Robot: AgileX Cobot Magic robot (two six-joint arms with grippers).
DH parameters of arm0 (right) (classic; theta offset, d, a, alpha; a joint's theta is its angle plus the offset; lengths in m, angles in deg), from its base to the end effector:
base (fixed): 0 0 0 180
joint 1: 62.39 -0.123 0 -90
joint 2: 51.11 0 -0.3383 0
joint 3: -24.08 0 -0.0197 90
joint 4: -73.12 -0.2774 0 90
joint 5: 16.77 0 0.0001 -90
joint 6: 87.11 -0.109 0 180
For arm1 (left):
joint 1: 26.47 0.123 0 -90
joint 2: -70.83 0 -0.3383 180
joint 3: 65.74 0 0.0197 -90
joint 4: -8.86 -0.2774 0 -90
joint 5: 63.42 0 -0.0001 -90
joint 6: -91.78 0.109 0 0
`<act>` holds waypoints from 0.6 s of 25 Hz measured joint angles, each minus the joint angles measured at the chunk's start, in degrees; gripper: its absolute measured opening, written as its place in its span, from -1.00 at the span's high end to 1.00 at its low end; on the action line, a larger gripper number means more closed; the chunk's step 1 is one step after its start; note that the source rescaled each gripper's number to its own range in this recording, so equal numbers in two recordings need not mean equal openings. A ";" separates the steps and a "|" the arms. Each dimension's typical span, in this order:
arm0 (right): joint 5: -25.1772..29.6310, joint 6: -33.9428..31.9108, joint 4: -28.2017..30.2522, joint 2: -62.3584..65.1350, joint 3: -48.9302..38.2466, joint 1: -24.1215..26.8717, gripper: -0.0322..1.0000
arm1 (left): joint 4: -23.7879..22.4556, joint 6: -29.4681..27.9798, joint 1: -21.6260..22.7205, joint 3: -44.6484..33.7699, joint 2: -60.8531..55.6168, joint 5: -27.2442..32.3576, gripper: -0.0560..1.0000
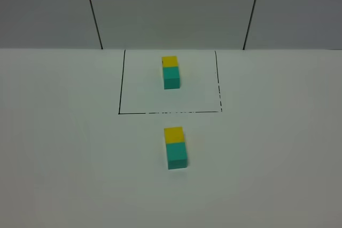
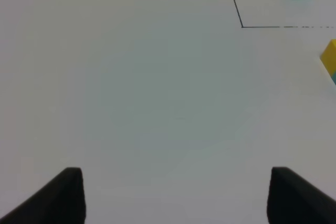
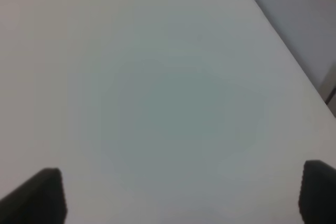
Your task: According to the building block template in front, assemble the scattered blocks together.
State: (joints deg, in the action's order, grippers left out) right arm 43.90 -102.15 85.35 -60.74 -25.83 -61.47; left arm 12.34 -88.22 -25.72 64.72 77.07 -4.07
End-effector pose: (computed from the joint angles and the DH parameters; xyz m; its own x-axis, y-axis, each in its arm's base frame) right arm -0.0117 -0.0200 0.2841 -0.4610 0.1608 -0.8727 0.2513 0.9668 0.0454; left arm -0.0194 -0.0059 0.2858 -0.4248 -0.0365 -0.9046 0.0211 0.9985 -0.0502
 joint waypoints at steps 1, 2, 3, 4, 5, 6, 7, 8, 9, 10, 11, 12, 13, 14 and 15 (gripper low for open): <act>0.05 -0.05 0.00 0.00 0.00 0.00 -0.58 | 0.00 0.00 0.00 0.00 0.00 0.00 -0.23; 0.05 -0.02 0.00 0.00 0.00 0.00 -0.58 | 0.00 0.00 0.00 0.00 0.00 0.00 -0.23; 0.05 -0.07 0.00 0.00 0.00 0.00 -0.58 | 0.00 0.00 0.00 0.00 0.00 0.00 -0.23; 0.05 -0.07 0.05 0.00 0.00 0.00 -0.58 | 0.00 0.00 0.00 0.00 0.00 0.00 -0.23; 0.05 -0.18 0.05 0.00 0.00 0.00 -0.58 | 0.00 0.00 0.00 0.00 0.00 0.00 -0.23; 0.05 -0.18 0.05 0.00 0.00 0.02 -0.58 | 0.00 0.00 0.00 0.00 0.00 0.00 -0.23; 0.05 -0.25 0.05 0.00 0.00 0.02 -0.58 | 0.00 0.00 0.00 0.00 0.00 0.00 -0.23; 0.05 -0.25 0.05 0.00 0.00 0.02 -0.58 | 0.00 0.00 0.00 0.00 0.00 0.00 -0.23; 0.05 -0.25 0.05 0.00 0.00 0.02 -0.58 | 0.00 0.00 0.00 0.00 0.00 0.00 -0.23; 0.05 -0.25 0.05 0.00 0.00 0.02 -0.58 | 0.00 0.00 0.00 0.00 0.00 0.00 -0.23; 0.05 -0.25 0.05 0.00 0.00 0.02 -0.58 | 0.00 0.00 0.00 0.00 0.00 0.00 -0.23; 0.05 -0.25 0.05 0.00 0.00 0.02 -0.58 | 0.00 0.00 0.00 0.00 0.00 0.00 -0.23; 0.05 -0.31 0.05 0.00 0.00 0.02 -0.58 | 0.00 0.00 0.00 0.00 0.00 0.00 -0.23; 0.10 -0.39 0.05 0.00 0.00 0.02 -0.58 | 0.00 0.00 0.00 0.00 0.00 0.00 -0.23; 0.10 -0.39 0.05 0.00 0.00 0.02 -0.58 | 0.00 0.00 0.00 0.00 0.00 0.00 -0.23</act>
State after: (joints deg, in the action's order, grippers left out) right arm 44.00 -102.54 85.40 -60.74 -25.83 -61.44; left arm 12.34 -88.22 -25.72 64.72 77.07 -4.07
